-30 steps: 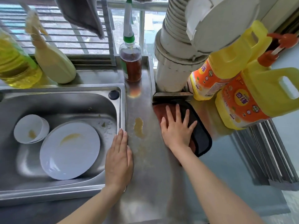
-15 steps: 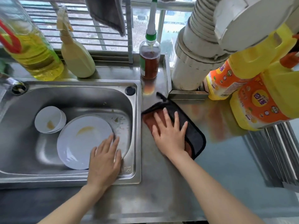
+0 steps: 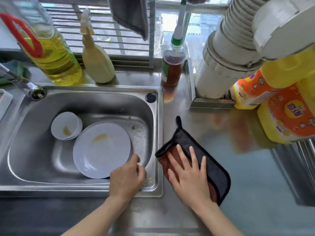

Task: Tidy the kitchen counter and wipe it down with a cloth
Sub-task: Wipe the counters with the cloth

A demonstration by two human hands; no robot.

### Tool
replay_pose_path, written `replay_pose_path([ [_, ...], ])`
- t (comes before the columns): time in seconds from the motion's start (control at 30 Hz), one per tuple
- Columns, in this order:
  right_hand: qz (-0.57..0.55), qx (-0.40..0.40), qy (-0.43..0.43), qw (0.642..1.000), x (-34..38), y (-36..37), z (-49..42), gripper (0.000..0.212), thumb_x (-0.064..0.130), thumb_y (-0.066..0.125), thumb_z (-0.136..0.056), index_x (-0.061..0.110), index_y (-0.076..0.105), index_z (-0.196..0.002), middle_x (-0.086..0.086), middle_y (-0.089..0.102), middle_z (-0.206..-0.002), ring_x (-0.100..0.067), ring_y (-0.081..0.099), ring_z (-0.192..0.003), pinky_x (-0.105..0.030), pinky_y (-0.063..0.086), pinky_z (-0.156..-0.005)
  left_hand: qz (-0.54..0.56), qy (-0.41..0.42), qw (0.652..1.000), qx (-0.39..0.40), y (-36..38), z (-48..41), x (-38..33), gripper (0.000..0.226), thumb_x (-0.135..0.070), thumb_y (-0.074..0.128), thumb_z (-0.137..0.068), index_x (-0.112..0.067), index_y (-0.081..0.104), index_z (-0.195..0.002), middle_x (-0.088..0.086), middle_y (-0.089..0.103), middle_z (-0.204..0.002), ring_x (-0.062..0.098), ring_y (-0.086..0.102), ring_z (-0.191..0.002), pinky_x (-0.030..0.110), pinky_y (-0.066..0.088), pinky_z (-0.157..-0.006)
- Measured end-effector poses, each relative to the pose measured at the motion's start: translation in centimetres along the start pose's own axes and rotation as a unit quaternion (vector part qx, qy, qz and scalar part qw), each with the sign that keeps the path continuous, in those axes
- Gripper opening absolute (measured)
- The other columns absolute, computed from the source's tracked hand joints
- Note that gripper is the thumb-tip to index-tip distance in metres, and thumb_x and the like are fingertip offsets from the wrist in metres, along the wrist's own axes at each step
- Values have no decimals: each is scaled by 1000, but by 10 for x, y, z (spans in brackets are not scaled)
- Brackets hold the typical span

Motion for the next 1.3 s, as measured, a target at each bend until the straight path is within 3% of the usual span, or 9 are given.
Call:
replay_pose_path([
  [0.23, -32, -16, 49, 998, -18, -17, -116, 61, 53, 8, -89, 39, 21, -146, 5, 13, -158, -27, 8, -146, -51, 7, -114, -5, 13, 1000, -24, 3, 0, 3, 17, -26, 39, -75, -17, 50, -83, 2, 53, -48, 27, 40, -43, 25, 23, -45],
  [0.33, -85, -64, 49, 993, -13, -16, -132, 57, 41, 15, -94, 22, 34, -145, -4, 27, -155, -29, 22, -142, -44, 17, -114, -6, 16, 999, -30, 4, 0, 3, 18, -26, 38, -76, -16, 49, -84, 2, 53, -49, 29, 44, -44, 26, 25, -46],
  [0.5, -131, -104, -34, 985, -3, -1, -67, 47, 27, 29, -95, 9, 51, -133, -7, 45, -144, -26, 41, -133, -34, 27, -110, 25, 15, 999, -30, -4, 3, -1, 17, -22, 39, -82, -14, 50, -92, 9, 61, -61, 35, 55, -56, 31, 35, -51],
  [0.67, -208, -111, -7, 972, 16, 9, 10, 41, 20, 32, -96, 7, 55, -128, -6, 48, -141, -20, 43, -132, -33, 26, -112, 149, -17, 988, -39, -16, 7, 1, 9, -13, 45, -89, -15, 51, -96, 4, 65, -78, 31, 58, -71, 34, 37, -61],
  [0.87, -478, -183, 186, 839, 59, -35, 66, 48, 17, 34, -102, 51, 64, -86, 23, 63, -110, 1, 52, -116, -15, 34, -102, 245, -20, 964, -98, -48, 54, 47, 20, -10, 41, -81, -12, 54, -96, -2, 59, -93, 13, 54, -85, 23, 40, -74],
  [0.97, -421, -120, 96, 894, 100, -30, 63, 41, 33, 24, -102, 42, 62, -115, 14, 49, -138, -1, 27, -138, -24, 22, -114, 263, -5, 960, -92, -64, 84, 70, 20, -7, 42, -79, -14, 53, -94, -3, 56, -89, 0, 49, -82, 12, 36, -74],
  [1.07, -129, -1, 80, 988, 122, 3, 53, 60, 47, 16, -96, 16, 40, -141, -1, 30, -152, -22, 15, -144, -47, 19, -116, 289, 2, 954, -79, -78, 100, 88, 20, -6, 44, -78, -16, 52, -93, -4, 57, -89, -1, 52, -88, 8, 38, -77],
  [1.17, -78, 3, 122, 989, 142, 16, 54, 62, 45, 23, -95, 6, 43, -139, -13, 39, -147, -31, 31, -138, -46, 19, -111, 309, 6, 947, -88, -92, 108, 103, 20, -6, 43, -79, -15, 54, -93, -3, 58, -91, 3, 54, -88, 9, 39, -79],
  [1.3, -44, 7, 43, 998, 191, 27, 63, 63, 47, 29, -93, 9, 34, -143, -11, 37, -149, -31, 28, -140, -46, 18, -110, 315, -1, 944, -94, -101, 113, 121, 19, -8, 42, -80, -15, 54, -93, -2, 58, -92, 2, 54, -89, 7, 38, -79],
])
Point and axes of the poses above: each hand's wrist, its own z-axis away from the middle knuckle, its own y-axis out of the palm, x = y × z, the point moved 1 cm from there along -z, towards the middle knuckle
